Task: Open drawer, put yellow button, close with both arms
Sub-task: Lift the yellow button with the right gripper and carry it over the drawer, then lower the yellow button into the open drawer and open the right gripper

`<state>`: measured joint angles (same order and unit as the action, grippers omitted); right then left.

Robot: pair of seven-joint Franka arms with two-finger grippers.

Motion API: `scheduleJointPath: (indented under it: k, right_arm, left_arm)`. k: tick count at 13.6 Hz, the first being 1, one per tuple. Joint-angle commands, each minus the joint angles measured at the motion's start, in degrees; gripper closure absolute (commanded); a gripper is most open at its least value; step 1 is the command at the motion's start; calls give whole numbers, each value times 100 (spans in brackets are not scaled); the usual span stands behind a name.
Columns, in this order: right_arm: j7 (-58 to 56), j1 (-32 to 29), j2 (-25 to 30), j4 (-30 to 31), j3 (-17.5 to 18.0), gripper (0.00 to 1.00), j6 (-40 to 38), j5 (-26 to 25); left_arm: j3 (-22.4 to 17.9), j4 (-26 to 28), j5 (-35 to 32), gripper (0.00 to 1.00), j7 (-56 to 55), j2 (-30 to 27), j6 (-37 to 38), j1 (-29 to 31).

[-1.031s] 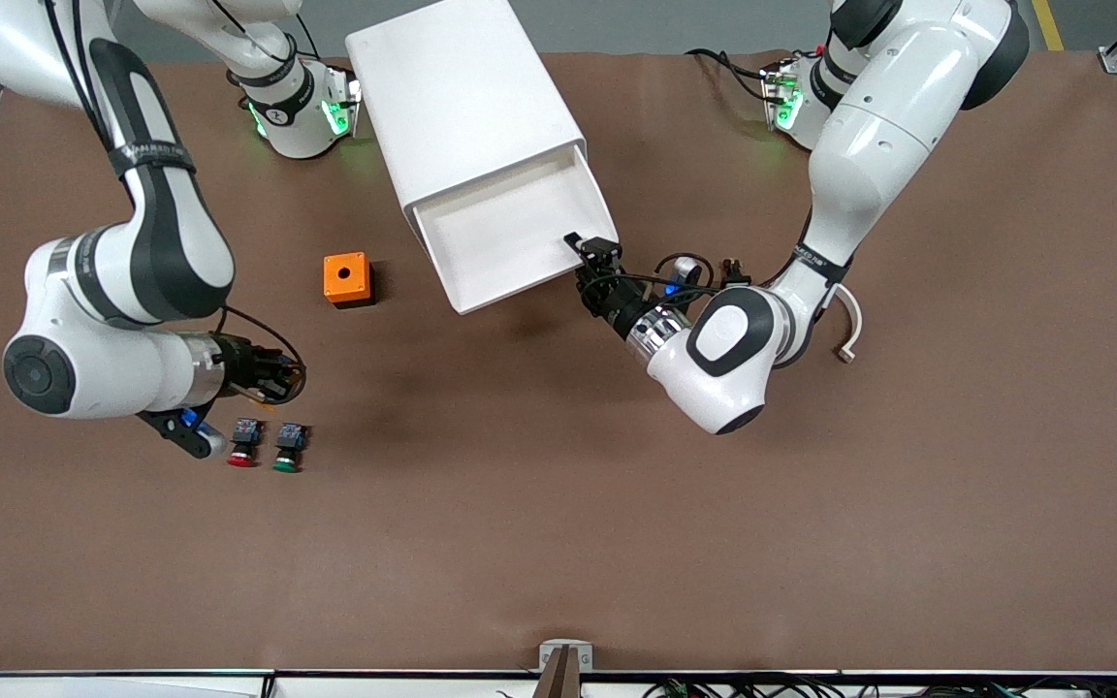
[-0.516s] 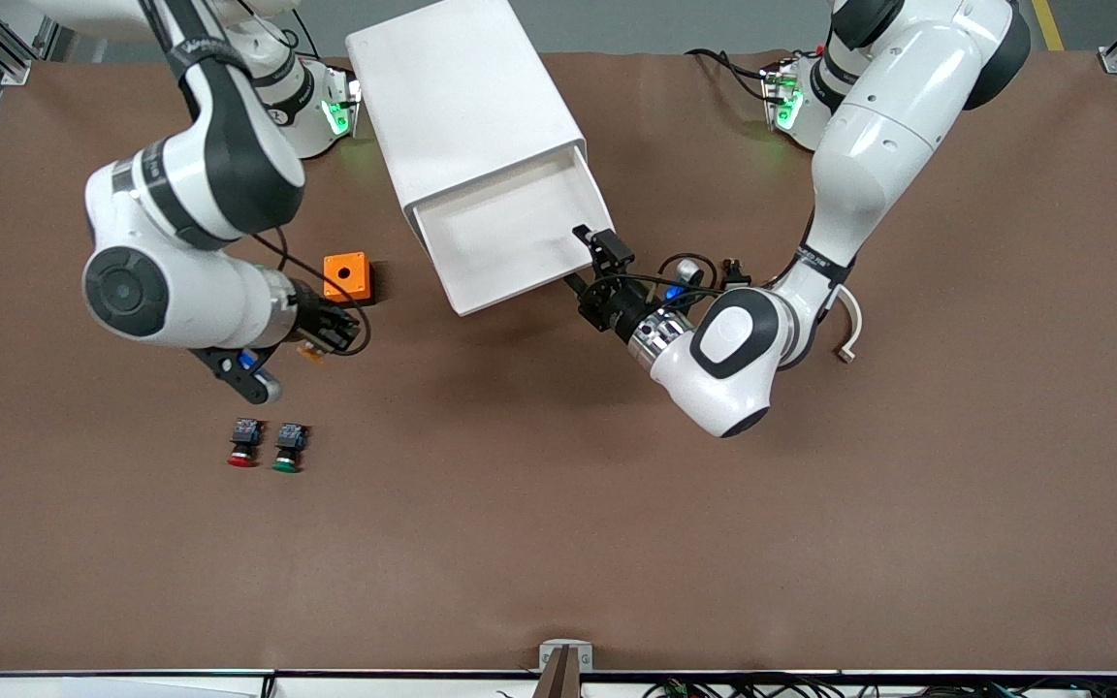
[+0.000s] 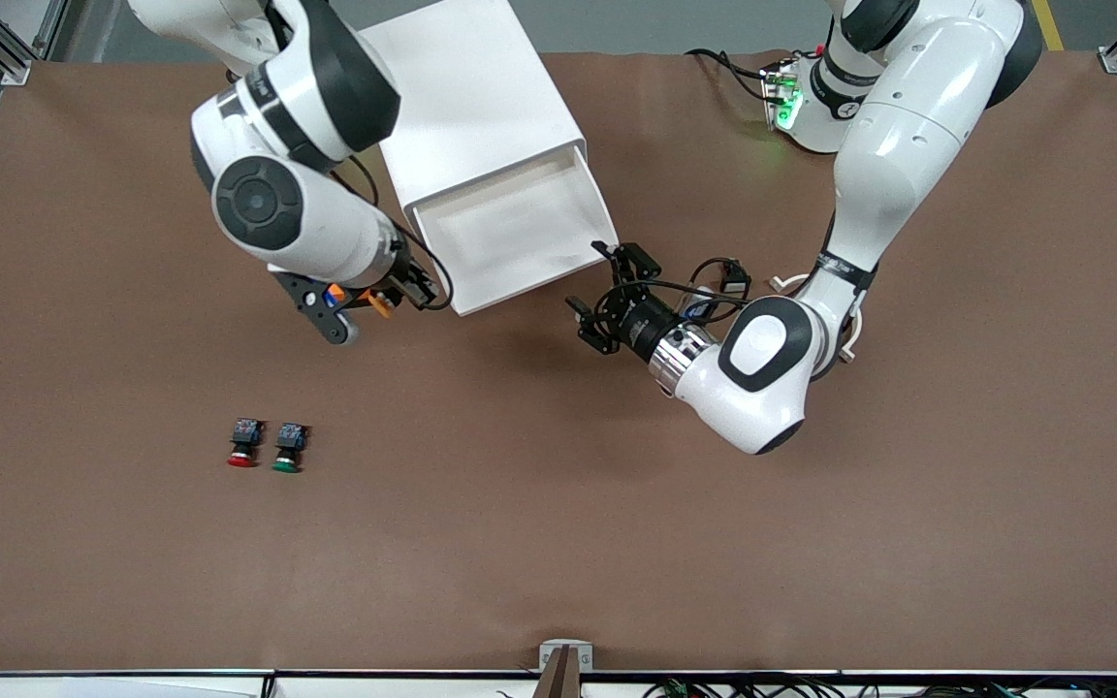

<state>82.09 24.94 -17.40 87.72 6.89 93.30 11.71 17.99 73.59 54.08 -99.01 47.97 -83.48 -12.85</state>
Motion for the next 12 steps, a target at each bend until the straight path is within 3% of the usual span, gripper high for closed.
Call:
scheduleJointPath:
  k: [1, 4, 10, 11, 12]
  right_arm:
    - [867, 414, 132, 192, -65, 89, 319, 103]
    - [1458, 713, 132, 298, -65, 90, 661, 112]
    - [2425, 1329, 61, 886, -65, 89, 2200, 112]
    - [2452, 1382, 61, 948, -65, 87, 2297, 199]
    - [2452, 1382, 61, 974, -65, 76, 2333, 261]
  left_arm:
    - [-111, -55, -336, 1, 1047, -261, 7, 19]
    - [-234, -55, -1003, 1, 2112, -489, -255, -16]
    - [-304, -55, -2934, 1, 2861, -1095, -1521, -454]
    - [-374, -55, -3374, 1, 2870, -1227, -1644, -629]
    - [-479, -55, -3709, 1, 2870, -1367, -1741, -823]
